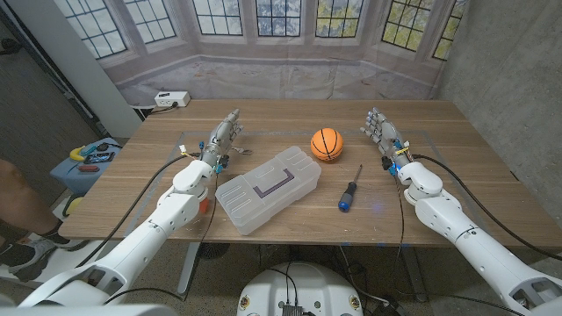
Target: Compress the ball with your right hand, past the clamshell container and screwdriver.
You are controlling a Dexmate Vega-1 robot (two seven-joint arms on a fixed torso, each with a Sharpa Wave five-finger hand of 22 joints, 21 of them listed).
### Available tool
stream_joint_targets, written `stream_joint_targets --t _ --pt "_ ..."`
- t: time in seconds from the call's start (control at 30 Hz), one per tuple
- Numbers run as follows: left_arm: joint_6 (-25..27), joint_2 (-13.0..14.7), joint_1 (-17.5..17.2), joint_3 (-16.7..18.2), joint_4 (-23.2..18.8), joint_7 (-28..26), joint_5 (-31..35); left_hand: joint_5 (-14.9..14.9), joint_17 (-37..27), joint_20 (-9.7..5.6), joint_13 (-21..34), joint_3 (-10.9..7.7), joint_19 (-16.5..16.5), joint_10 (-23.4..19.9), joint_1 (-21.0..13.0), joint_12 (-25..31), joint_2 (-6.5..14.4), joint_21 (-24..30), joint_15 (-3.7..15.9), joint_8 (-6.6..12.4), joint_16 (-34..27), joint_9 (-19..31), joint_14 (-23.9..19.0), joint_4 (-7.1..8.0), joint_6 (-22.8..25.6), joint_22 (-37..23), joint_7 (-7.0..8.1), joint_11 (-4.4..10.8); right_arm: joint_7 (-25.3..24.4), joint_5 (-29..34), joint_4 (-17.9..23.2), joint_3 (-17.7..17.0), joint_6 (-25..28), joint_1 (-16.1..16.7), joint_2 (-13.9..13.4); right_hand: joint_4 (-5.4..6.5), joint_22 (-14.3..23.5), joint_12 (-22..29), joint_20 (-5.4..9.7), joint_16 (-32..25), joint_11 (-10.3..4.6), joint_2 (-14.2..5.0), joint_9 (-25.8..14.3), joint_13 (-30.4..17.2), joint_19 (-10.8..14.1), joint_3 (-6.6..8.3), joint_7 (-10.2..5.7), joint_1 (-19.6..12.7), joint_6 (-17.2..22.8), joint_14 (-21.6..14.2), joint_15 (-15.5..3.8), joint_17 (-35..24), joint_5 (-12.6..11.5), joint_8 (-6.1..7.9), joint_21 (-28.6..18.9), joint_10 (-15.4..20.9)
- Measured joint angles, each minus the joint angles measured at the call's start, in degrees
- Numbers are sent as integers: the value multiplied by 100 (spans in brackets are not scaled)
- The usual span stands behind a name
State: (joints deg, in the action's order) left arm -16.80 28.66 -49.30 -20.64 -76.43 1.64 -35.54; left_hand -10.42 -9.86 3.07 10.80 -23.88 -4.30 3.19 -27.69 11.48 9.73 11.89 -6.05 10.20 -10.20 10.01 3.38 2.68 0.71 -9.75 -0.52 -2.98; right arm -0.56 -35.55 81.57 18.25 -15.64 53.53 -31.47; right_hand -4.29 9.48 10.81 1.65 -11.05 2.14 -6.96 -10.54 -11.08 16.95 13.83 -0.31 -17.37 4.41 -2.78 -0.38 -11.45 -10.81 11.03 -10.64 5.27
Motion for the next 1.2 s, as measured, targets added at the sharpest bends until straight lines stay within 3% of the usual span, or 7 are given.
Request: stream_joint_targets --t 1.03,1.2 --pt "-102 40 -156 81 -116 60 12 0 -1 0 -1 -46 0 0 -23 0 -23 0 -31 0 0 -1 32 -80 52 1 -10 0 -370 779 737 235 682 -89 -420 -149 -1 0 -84 0 30 98 1 1 -84 -7 32 -97 31 60 60 26 0 0 0 -30" --pt "-133 20 -150 65 -90 93 12 0 -1 0 -1 -55 0 0 -23 0 -23 -24 -30 0 0 -2 32 -89 52 1 -10 0 -393 963 872 293 809 -125 -535 -165 -1 0 -148 0 71 98 1 1 -146 -23 32 -97 31 102 164 26 23 0 0 -71"
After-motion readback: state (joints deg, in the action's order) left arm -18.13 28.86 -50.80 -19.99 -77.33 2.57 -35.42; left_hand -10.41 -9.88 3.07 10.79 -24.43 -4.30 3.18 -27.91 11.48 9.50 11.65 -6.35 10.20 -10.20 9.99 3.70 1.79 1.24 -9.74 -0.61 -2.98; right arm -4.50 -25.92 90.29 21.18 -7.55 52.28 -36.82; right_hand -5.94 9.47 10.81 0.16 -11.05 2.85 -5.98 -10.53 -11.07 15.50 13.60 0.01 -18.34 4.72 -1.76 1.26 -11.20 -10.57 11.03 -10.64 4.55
